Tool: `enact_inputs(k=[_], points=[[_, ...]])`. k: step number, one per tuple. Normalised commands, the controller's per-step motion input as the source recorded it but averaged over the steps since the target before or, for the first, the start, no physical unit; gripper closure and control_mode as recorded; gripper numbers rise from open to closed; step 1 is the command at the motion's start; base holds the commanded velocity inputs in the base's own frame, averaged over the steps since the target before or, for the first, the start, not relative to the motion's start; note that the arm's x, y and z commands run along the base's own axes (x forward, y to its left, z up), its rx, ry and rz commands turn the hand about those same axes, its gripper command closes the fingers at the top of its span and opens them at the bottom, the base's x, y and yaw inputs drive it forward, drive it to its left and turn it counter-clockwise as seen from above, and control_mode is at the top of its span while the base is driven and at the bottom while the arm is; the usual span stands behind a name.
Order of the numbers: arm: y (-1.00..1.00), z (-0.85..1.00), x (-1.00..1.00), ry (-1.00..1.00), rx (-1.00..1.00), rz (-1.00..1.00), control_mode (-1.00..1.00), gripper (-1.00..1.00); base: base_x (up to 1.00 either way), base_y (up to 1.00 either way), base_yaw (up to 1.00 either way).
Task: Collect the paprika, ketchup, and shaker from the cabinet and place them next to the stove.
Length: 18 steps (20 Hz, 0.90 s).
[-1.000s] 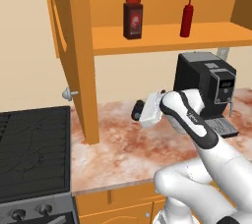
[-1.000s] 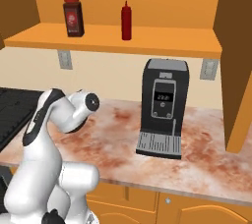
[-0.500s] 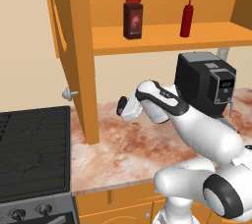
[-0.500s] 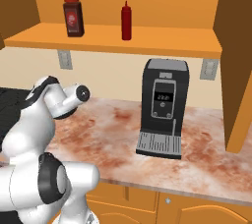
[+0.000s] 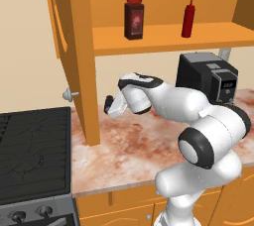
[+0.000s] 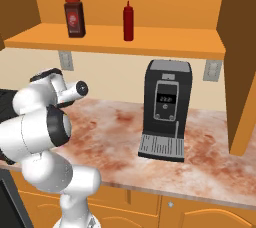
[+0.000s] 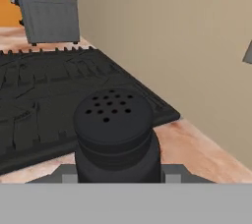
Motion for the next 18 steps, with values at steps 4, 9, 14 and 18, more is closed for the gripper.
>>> enact_inputs(k=[4,9,14,18], points=[[0.29,-0.32,0.54,-0.04,-0.04,0.11,-1.0,1.0,0.0,0.0,0.0],[0.28,-0.37,0.25,-0.08,-0.02,0.11,-1.0,1.0,0.0,0.0,0.0],[0.29,-0.25,0.19,-0.02,0.0,0.08,-1.0,1.0,0.0,0.0,0.0],[0.3,-0.21,0.25,0.0,0.0,0.07,-1.0,1.0,0.0,0.0,0.0]])
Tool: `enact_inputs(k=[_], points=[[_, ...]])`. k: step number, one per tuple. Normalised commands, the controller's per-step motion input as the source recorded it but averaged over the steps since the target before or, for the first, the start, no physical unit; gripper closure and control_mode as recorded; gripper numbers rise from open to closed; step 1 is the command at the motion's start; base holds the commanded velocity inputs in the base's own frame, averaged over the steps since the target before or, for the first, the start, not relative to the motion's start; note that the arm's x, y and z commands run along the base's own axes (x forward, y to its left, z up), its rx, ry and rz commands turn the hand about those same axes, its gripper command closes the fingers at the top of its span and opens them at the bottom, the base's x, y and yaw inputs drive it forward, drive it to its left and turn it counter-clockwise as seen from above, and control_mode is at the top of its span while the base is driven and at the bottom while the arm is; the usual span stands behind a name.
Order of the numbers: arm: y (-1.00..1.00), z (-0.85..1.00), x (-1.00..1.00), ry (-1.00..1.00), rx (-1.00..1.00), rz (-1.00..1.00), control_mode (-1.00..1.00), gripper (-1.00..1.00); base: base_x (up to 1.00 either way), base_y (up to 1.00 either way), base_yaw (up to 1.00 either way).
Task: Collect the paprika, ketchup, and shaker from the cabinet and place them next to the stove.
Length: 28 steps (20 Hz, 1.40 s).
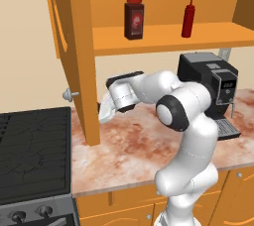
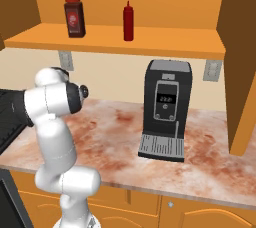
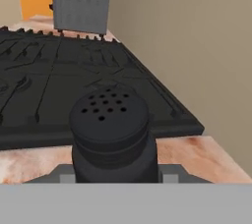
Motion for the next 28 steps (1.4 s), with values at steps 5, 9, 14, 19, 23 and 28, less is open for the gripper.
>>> enact_inputs(k=[5,9,14,19,23,28], points=[[0.29,-0.23,0.29,0.0,0.0,0.06,-1.0,1.0,0.0,0.0,0.0],[0.26,-0.27,0.25,-0.01,0.0,0.06,-1.0,1.0,0.0,0.0,0.0],[0.24,-0.23,0.24,-0.02,0.0,0.05,-1.0,1.0,0.0,0.0,0.0],[0.26,-0.22,0.22,-0.02,0.0,0.04,-1.0,1.0,0.0,0.0,0.0],[0.27,-0.16,0.11,-0.03,0.0,0.01,-1.0,1.0,0.0,0.0,0.0],[0.2,-0.18,0.04,-0.03,0.0,0.01,-1.0,1.0,0.0,0.0,0.0]])
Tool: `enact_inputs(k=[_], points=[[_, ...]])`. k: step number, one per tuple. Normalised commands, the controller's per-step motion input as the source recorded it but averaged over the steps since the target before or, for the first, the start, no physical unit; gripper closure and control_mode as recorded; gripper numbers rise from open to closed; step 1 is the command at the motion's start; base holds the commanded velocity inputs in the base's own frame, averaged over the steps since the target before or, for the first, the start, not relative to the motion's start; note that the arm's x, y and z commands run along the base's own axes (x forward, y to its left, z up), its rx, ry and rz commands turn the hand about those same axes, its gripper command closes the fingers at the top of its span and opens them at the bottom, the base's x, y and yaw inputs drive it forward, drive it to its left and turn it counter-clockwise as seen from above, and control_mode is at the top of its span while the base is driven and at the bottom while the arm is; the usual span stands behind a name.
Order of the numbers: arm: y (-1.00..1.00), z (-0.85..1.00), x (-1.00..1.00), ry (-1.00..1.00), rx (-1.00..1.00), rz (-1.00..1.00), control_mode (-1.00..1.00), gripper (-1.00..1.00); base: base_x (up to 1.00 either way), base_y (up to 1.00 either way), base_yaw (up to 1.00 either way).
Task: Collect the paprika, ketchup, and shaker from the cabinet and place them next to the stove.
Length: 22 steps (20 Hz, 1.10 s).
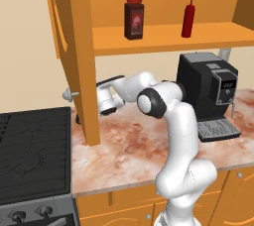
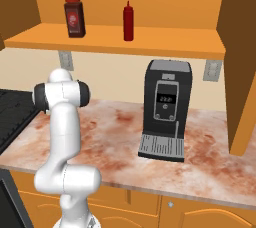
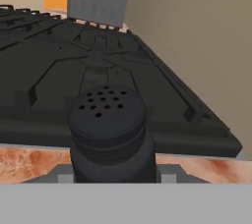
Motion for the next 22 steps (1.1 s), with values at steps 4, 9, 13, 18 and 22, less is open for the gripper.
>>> enact_inputs(k=[4,9,13,18,22], points=[[0.11,-0.19,0.0,-0.01,0.0,0.0,-1.0,1.0,0.0,0.0,0.0],[0.01,-0.15,0.0,0.0,0.0,0.0,-1.0,1.0,0.0,0.0,0.0],[0.0,-0.12,0.0,0.01,0.0,0.0,-1.0,1.0,0.0,0.0,0.0],[0.0,-0.22,0.0,0.0,0.0,0.0,-1.0,1.0,0.0,0.0,0.0],[0.0,-0.33,0.0,-0.01,0.0,0.0,-1.0,1.0,0.0,0.0,0.0]])
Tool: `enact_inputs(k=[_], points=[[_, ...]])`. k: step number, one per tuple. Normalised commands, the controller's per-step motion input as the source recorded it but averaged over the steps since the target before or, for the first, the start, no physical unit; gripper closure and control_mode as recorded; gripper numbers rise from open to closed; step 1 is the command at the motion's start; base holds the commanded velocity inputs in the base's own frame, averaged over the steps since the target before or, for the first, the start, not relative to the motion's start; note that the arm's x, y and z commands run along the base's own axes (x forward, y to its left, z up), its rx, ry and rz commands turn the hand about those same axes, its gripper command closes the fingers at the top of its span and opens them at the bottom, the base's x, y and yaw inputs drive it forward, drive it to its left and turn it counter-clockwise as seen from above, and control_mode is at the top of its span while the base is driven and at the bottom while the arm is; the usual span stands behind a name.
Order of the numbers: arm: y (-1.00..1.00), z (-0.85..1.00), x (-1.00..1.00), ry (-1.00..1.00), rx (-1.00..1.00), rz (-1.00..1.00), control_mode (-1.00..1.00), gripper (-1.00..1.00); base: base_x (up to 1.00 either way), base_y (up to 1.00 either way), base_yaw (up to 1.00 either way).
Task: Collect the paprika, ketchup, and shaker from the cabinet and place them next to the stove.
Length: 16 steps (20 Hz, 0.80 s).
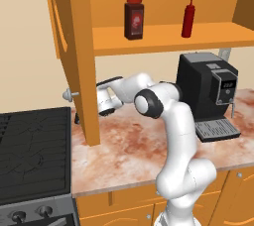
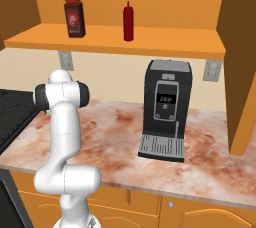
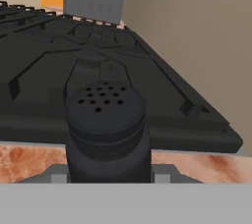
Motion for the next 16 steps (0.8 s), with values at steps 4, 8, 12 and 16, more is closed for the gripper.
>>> enact_inputs(k=[4,8,12,16], points=[[0.0,-0.38,0.0,-0.03,-0.01,0.0,-1.0,-1.0,0.0,0.0,0.0],[0.0,-0.3,-0.01,-0.04,-0.01,0.0,-1.0,-1.0,0.0,0.0,0.0],[0.0,-0.13,-0.06,-0.05,0.0,0.0,-1.0,-1.0,0.0,0.0,0.0],[0.0,0.0,-0.11,-0.05,0.0,0.0,-1.0,-1.0,0.0,0.0,0.0]])
